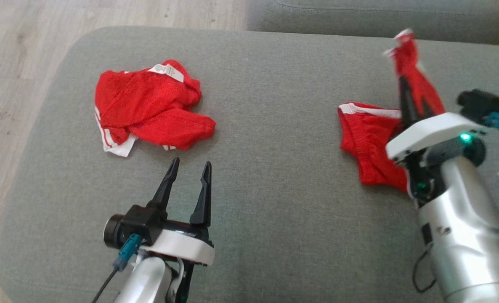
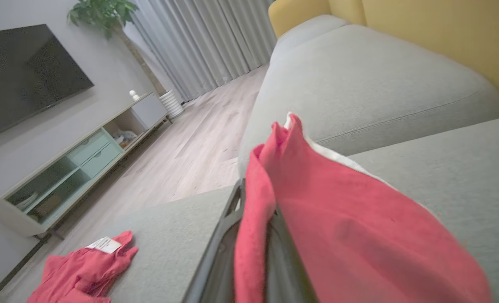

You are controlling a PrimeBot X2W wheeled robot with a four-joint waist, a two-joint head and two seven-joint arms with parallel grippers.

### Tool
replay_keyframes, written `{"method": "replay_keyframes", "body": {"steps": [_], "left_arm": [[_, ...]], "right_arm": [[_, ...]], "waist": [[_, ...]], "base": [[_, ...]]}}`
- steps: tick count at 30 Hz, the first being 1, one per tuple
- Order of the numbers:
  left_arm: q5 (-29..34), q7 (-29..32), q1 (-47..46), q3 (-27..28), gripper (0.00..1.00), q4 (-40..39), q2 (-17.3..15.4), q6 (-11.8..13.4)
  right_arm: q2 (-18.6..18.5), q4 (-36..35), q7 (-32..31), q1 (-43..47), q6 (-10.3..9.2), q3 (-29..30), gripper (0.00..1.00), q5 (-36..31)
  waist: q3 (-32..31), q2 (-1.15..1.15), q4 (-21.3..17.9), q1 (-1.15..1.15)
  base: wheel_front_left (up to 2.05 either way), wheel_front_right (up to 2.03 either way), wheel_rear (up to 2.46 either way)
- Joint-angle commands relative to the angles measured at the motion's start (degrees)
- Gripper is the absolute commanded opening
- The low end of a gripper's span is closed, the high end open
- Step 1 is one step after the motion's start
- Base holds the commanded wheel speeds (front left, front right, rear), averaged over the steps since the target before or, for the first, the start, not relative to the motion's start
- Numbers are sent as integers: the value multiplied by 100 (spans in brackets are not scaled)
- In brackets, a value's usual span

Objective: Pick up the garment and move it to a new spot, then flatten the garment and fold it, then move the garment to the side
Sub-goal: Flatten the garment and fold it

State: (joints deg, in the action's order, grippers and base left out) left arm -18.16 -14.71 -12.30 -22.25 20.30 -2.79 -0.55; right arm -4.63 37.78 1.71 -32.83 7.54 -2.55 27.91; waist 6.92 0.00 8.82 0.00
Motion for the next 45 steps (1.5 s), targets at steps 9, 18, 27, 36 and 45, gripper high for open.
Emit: {"method": "replay_keyframes", "body": {"steps": [9,18,27,36,45], "left_arm": [[-19,-29,-24,122,100,-218,-9,10],[-28,-29,-25,132,100,-234,-9,31],[40,-29,-33,222,100,-183,-9,-10],[50,-29,-12,470,100,-153,-12,-59],[83,-29,156,640,100,-250,-10,-95]], "right_arm": [[156,-8,-84,77,-5,-878,0,-240],[154,630,56,275,-5,-1822,100,-939],[-50,314,766,269,-5,-1975,100,-885],[-365,-620,1306,944,-5,-906,100,-1489],[-19,-1896,1327,2201,-5,-14,100,-2037]], "waist": [[45,0,239,0],[-14,0,195,0],[-237,0,-259,0],[-424,0,-723,0],[-386,0,-953,0]], "base": [[0,0,0],[0,0,0],[0,0,0],[0,0,0],[0,0,0]]}}
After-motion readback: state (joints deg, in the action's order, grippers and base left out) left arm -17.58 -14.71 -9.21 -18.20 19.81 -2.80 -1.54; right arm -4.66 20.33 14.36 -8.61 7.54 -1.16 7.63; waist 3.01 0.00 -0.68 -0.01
